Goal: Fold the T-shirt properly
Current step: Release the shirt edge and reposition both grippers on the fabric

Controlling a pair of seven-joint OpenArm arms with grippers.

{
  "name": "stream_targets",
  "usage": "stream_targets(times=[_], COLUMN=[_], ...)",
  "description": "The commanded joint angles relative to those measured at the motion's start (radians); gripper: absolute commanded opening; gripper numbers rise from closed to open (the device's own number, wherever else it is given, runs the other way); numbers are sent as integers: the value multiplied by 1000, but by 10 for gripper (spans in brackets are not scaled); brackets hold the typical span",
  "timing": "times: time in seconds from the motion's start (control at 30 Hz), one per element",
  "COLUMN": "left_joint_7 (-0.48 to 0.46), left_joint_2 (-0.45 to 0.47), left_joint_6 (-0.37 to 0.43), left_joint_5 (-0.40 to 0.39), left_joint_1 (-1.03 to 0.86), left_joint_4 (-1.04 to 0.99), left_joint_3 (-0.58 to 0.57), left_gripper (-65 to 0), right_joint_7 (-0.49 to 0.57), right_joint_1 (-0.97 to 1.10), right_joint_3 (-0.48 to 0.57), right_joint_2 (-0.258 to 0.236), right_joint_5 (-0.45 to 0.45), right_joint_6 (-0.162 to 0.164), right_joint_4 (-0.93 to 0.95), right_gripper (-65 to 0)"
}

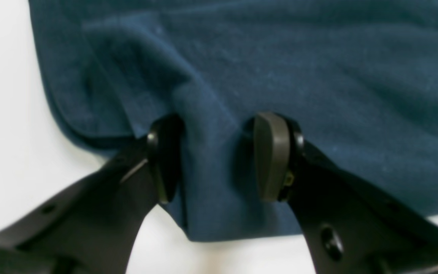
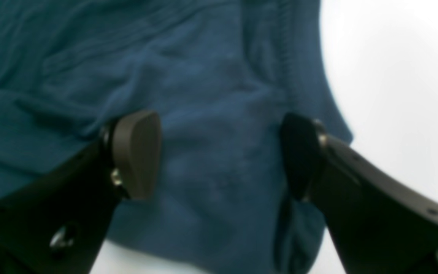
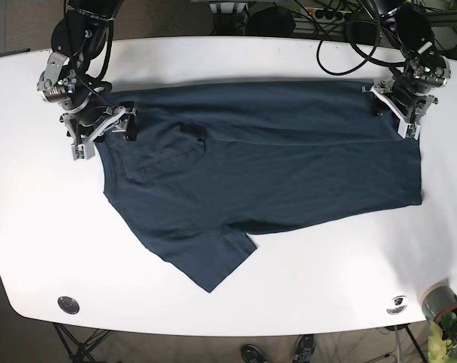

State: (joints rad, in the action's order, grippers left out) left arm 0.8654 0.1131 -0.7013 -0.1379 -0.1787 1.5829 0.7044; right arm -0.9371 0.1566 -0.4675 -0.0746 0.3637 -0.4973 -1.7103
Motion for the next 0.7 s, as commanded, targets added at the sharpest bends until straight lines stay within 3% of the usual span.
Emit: stream_targets(times=[0.0, 0.2, 0.4, 0.67], left_joint_7=[13, 13, 15, 19], left_joint_2=[20, 56, 58, 49], left_joint_6=[3, 3, 3, 3], left_joint_5=[14, 14, 10, 10], left_joint_1=[0, -28, -72, -127], left_joint_4=[-26, -62, -23, 57], left_joint_3=[5, 5, 8, 2], left_gripper=[-375, -374, -374, -375], right_joint_7=[16, 45, 115, 123], right_joint_1=[-7, 14, 97, 194], right_joint_3=[-4, -9, -4, -7], right_joint_2=[-17, -20, -31, -32], right_joint_5=[8, 7, 10, 18], right_joint_6=[4, 1, -1, -2], right_joint_4=[16, 88, 83, 37], right_gripper=[-178, -178, -178, -178])
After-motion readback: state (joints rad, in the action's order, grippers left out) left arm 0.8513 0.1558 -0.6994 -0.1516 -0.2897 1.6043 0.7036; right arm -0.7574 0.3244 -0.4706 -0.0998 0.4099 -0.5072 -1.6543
